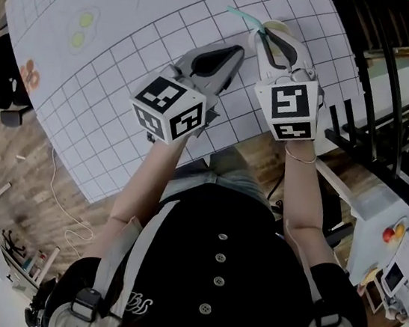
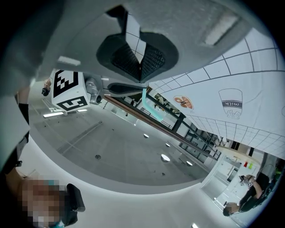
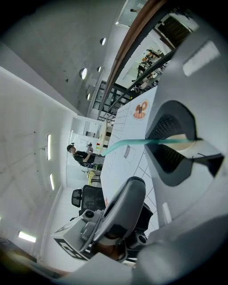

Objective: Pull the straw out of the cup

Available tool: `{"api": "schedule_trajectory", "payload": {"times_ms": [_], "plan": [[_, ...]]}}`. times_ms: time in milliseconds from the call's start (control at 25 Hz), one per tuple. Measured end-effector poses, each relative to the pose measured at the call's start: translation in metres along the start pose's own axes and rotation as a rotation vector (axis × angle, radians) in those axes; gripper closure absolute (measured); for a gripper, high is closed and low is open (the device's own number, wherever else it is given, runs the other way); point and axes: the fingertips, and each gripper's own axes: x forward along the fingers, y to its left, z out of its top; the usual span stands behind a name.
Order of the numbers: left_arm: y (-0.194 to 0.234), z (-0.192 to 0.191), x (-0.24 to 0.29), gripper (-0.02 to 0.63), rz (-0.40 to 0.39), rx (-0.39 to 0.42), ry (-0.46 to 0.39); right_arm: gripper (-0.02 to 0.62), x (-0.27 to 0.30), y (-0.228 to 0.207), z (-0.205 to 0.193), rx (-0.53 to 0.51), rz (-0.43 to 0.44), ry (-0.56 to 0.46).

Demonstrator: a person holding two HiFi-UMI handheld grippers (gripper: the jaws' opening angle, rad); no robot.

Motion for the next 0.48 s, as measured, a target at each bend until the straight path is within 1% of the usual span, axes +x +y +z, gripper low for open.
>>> {"api": "schedule_trajectory", "payload": {"times_ms": [160,480], "plan": [[-0.009,0.003,-0.007,0.606,-0.017,0.019,-0.002,0.565,-0.010,0.001,0.009,0.005,-0.028,-0.027],[-0.031,0.015,-0.023,0.606,-0.048,0.068,-0.021,0.565,-0.039,-0.002,0.040,0.016,-0.098,-0.116]]}}
